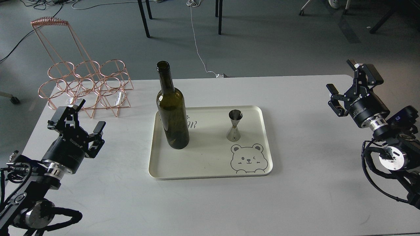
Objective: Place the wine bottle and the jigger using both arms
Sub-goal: 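Raise the right gripper and move it toward the metal jigger, then lower the right gripper onto the metal jigger and grasp it, then lift the jigger off the tray with the right gripper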
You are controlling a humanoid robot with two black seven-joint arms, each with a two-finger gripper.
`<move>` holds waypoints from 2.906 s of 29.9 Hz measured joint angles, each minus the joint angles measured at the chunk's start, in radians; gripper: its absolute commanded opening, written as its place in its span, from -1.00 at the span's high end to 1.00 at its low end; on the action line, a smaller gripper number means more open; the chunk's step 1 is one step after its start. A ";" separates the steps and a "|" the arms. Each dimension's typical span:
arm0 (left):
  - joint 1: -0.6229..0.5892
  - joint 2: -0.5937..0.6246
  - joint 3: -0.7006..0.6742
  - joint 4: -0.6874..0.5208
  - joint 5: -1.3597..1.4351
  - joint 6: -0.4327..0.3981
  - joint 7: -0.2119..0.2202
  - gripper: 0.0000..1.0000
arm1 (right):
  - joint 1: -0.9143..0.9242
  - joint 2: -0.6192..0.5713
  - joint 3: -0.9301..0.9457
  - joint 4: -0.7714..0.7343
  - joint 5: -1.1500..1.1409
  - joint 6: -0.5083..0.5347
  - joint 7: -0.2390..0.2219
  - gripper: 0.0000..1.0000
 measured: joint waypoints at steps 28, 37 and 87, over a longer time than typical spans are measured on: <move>-0.001 0.006 0.000 -0.022 0.000 0.001 0.002 -0.96 | 0.042 0.245 -0.304 -0.123 -1.765 -0.858 0.000 -0.92; -0.001 0.007 -0.003 -0.025 0.000 0.003 0.002 -0.96 | 0.111 0.418 -0.333 -0.294 -1.787 -0.858 0.000 -0.44; -0.002 0.008 -0.006 -0.041 0.002 -0.001 0.002 -0.96 | 0.123 0.427 -0.030 -0.323 -1.712 -0.858 0.000 0.70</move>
